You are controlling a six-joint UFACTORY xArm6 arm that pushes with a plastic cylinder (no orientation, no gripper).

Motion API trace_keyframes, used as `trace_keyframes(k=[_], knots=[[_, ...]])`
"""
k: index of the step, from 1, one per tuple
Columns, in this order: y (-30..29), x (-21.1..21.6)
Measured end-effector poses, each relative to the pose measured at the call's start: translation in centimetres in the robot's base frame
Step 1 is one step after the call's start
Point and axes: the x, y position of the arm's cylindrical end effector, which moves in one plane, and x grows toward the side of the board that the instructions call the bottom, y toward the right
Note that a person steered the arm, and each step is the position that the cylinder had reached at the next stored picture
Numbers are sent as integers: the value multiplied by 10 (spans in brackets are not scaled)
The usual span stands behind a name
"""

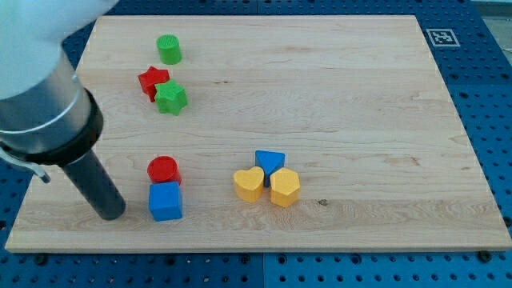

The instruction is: Push the blue cube in between the yellow blocks

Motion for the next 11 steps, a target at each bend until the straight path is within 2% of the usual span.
trace_keyframes(k=[1, 4, 5, 7, 8, 10, 11], knots=[[2, 0], [131, 0], [158, 1], [116, 22], [127, 19], [187, -19], [193, -25]])
